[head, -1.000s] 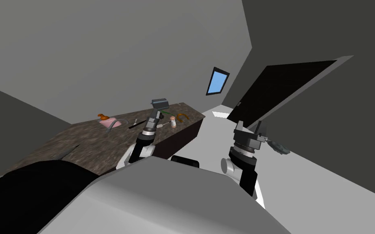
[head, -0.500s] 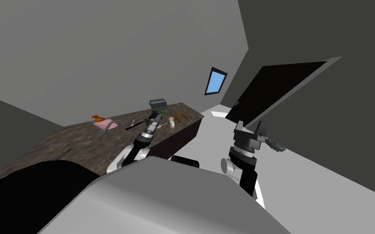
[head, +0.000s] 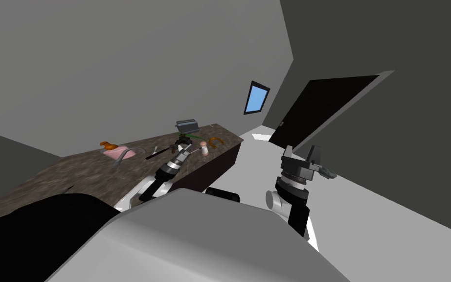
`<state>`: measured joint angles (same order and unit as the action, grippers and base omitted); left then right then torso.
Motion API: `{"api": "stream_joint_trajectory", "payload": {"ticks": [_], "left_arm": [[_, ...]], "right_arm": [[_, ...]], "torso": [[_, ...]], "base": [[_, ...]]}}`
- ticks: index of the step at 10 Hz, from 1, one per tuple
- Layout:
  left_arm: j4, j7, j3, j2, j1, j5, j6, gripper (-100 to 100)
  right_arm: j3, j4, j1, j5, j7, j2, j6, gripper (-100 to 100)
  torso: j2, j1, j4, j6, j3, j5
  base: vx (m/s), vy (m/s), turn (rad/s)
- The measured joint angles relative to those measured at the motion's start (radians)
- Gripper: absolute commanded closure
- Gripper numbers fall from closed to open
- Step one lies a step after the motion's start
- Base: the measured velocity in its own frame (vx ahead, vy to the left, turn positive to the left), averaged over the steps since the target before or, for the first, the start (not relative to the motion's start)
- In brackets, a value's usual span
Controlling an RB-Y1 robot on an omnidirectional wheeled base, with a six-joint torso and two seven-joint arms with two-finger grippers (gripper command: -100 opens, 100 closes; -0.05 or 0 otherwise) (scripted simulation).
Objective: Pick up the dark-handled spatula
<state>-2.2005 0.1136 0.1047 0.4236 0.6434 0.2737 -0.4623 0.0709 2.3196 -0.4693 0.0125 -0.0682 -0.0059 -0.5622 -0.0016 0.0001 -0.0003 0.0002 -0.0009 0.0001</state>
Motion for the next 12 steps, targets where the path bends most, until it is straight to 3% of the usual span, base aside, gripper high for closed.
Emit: {"api": "stream_joint_trajectory", "payload": {"ticks": [10,12], "left_arm": [[0.106,-0.022,0.024,0.267,0.085,0.078,0.057,-100],[0.121,-0.026,0.037,0.321,0.121,0.087,0.057,-100]], "right_arm": [[0.000,0.000,0.000,0.000,0.000,0.000,0.000,0],[0.000,0.000,0.000,0.000,0.000,0.000,0.000,0]], "torso": [[0.000,0.000,0.000,0.000,0.000,0.000],[0.000,0.000,0.000,0.000,0.000,0.000]], "base": [[0.022,-0.005,-0.061],[0.030,-0.003,-0.065]]}}
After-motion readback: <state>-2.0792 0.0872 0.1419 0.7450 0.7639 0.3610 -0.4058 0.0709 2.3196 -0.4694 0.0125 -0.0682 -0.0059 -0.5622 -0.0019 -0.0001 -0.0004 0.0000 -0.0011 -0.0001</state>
